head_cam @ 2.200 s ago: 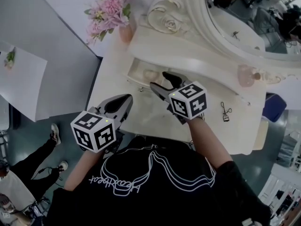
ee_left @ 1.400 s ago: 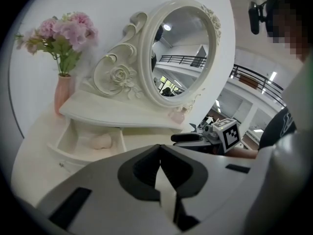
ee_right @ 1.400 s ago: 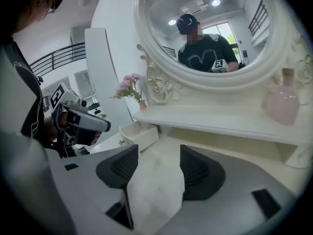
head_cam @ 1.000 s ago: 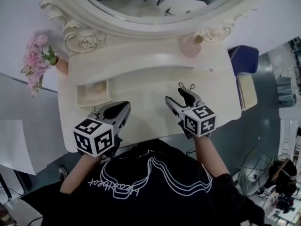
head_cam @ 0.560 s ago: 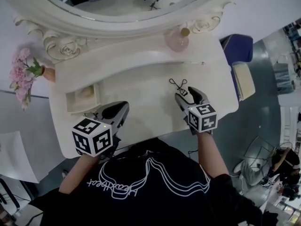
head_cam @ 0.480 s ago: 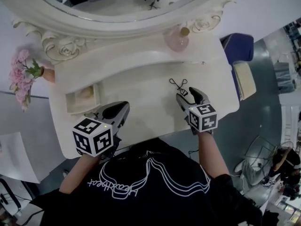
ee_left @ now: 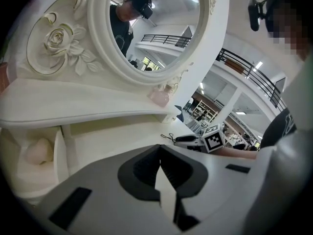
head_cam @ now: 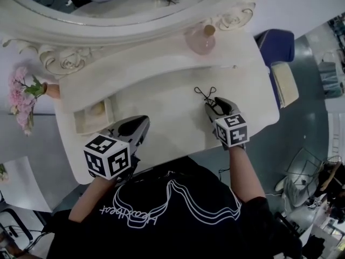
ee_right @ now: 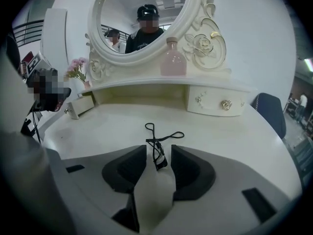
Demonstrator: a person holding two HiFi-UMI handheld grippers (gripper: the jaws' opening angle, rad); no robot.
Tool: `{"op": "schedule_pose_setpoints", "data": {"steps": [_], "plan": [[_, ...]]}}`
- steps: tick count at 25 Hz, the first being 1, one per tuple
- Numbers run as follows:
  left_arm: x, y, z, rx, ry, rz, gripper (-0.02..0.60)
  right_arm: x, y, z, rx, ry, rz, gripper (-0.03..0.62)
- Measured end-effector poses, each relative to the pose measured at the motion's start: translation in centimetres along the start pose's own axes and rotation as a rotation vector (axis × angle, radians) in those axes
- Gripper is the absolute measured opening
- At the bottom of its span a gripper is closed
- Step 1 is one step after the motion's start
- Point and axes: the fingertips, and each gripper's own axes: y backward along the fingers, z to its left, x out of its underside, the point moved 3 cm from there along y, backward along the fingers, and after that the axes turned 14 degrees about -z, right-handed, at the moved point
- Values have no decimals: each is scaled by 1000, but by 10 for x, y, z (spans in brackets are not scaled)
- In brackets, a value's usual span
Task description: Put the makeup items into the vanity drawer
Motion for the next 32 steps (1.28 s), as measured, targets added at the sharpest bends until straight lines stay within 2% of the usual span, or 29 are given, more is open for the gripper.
{"op": "schedule_pose_setpoints", "data": {"steps": [2, 5, 6, 14, 19, 24, 32], "plan": [[0, -2, 0, 1, -2, 4, 5, 1, -1, -1, 2, 13, 7, 117], [1, -2, 1, -5, -3, 6, 5, 1, 0, -1, 5, 23, 9, 112], [1, -1, 1, -7, -3, 6, 5, 1, 1, -1, 3, 20, 8, 71], [-3, 14, 4, -32, -1, -20, 5, -2, 3, 10, -27, 14, 13, 38], [1, 28, 5, -50, 9, -35, 5, -13, 5, 27, -62, -29, -29, 37], [6, 47, 6, -78, 29, -61, 5, -28, 7, 57, -157, -84, -68, 37], [9, 88, 12, -150, 48, -122, 5, -69, 2, 128, -340, -35, -111, 37]]}}
